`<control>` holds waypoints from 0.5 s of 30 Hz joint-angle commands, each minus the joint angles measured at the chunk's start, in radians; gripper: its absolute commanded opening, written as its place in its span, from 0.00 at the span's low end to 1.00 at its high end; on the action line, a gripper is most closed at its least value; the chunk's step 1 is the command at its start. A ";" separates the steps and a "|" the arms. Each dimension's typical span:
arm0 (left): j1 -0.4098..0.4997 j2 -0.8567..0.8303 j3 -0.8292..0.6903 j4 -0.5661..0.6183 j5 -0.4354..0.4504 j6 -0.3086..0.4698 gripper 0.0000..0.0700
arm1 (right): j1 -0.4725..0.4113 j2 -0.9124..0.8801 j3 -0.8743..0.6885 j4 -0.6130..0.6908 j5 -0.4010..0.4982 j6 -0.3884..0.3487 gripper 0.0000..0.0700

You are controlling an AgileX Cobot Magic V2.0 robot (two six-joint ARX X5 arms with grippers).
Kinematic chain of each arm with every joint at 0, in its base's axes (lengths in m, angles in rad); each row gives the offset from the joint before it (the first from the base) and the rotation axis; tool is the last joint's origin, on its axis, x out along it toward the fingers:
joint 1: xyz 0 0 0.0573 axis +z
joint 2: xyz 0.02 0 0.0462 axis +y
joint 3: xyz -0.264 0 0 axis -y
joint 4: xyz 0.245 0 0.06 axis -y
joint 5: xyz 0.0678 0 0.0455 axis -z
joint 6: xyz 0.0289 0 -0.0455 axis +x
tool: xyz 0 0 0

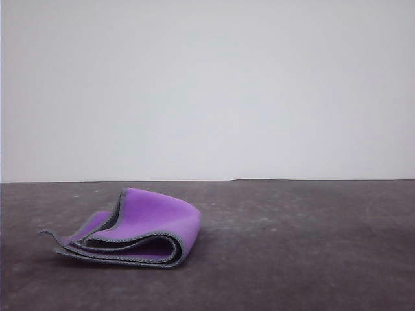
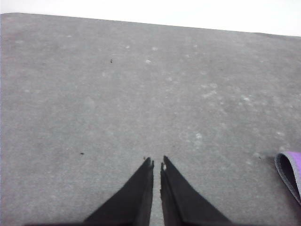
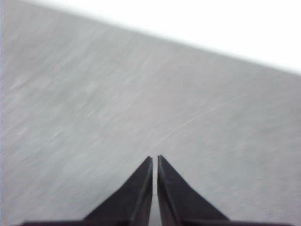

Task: Fold clothes

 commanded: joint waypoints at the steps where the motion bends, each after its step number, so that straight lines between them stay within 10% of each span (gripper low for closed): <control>1: 0.002 -0.001 -0.019 -0.009 -0.002 -0.004 0.02 | -0.021 -0.064 -0.082 0.067 0.004 0.002 0.01; 15: 0.002 -0.001 -0.019 -0.010 -0.002 -0.005 0.02 | -0.125 -0.351 -0.394 0.137 0.029 0.111 0.01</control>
